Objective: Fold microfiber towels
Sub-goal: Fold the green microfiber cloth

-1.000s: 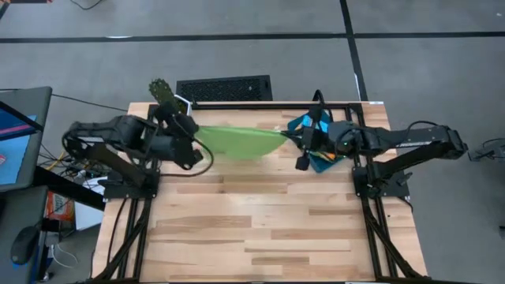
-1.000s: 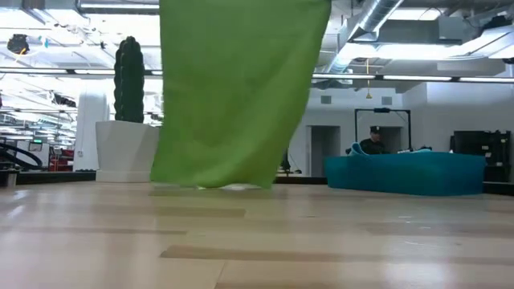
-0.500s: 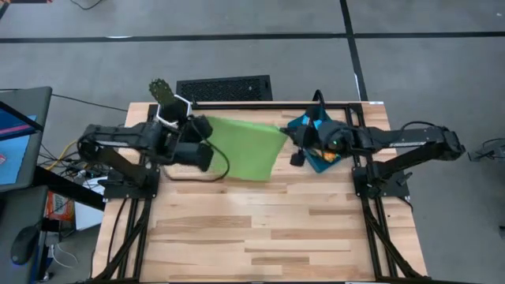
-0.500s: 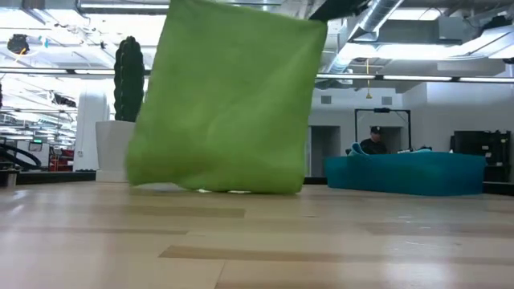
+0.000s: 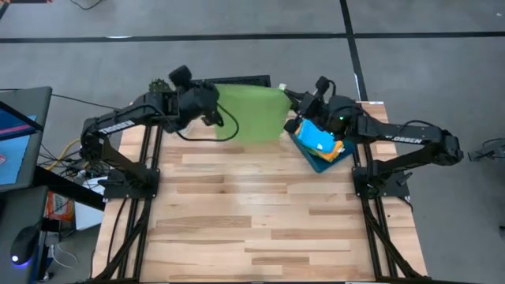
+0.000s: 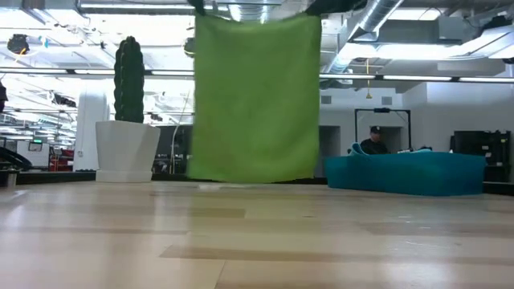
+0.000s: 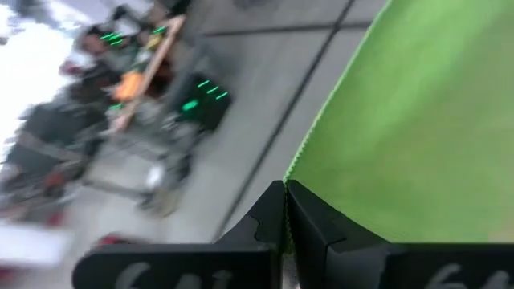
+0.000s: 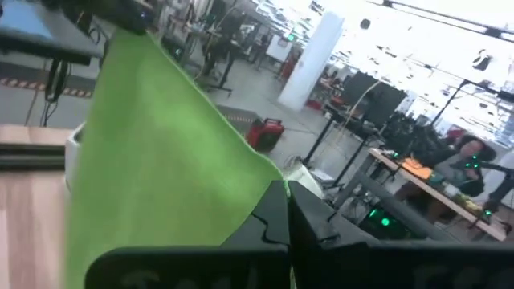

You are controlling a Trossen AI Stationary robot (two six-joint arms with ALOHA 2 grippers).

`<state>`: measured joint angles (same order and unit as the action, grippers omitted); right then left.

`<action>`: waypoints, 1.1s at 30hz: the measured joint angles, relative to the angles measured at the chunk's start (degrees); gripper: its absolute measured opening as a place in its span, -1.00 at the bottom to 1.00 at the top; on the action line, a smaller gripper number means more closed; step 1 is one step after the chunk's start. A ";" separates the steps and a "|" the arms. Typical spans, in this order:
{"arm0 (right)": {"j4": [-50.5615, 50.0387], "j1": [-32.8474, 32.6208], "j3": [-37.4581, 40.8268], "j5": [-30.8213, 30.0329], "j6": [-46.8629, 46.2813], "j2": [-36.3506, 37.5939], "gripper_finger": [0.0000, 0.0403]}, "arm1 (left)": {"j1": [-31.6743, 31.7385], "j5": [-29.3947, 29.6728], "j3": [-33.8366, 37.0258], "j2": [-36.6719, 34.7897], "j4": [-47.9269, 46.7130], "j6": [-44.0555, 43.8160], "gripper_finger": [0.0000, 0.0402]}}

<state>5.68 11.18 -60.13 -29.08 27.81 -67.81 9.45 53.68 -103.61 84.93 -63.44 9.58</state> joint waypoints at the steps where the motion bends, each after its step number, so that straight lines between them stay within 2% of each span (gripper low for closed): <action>1: -2.04 -0.43 -0.01 0.06 -0.67 0.39 -0.94 | 0.21 -2.39 0.00 0.02 1.83 0.40 -1.00; 4: -9.53 -2.23 -0.01 0.23 -3.97 0.60 -0.94 | -0.36 -5.82 0.58 0.08 4.35 0.24 -1.00; 7: -15.95 -4.61 1.26 0.31 -8.98 0.56 -0.94 | -2.63 -6.22 4.82 -0.21 4.35 -2.49 -1.00; 11: -20.43 -10.15 5.80 0.28 -15.17 0.57 -0.94 | -8.07 -6.70 15.21 -1.87 3.92 -10.52 -1.00; 14: -20.87 -15.77 9.65 0.48 -22.65 0.91 -0.93 | -13.62 -6.79 24.60 -2.85 3.72 -19.80 -1.00; 19: -18.26 -28.11 16.53 -0.19 -35.71 0.85 -0.93 | -26.72 -8.44 35.51 -3.34 4.89 -39.68 -1.00; 25: -12.48 -42.65 20.41 -6.92 -50.08 -0.95 -0.92 | -42.76 -11.02 42.71 -3.34 13.41 -58.99 -1.00; 29: -8.38 -49.56 20.78 -10.81 -57.62 -5.78 -0.92 | -50.55 -11.00 47.28 -3.32 24.02 -65.66 -1.00; 33: -4.48 -52.89 20.78 -15.31 -61.32 -11.59 -0.92 | -54.77 -8.93 50.63 -3.32 32.81 -67.54 -1.00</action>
<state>1.21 -41.71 -39.35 -44.38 -33.50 -79.39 -45.32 44.76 -52.98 81.60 -30.62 -57.97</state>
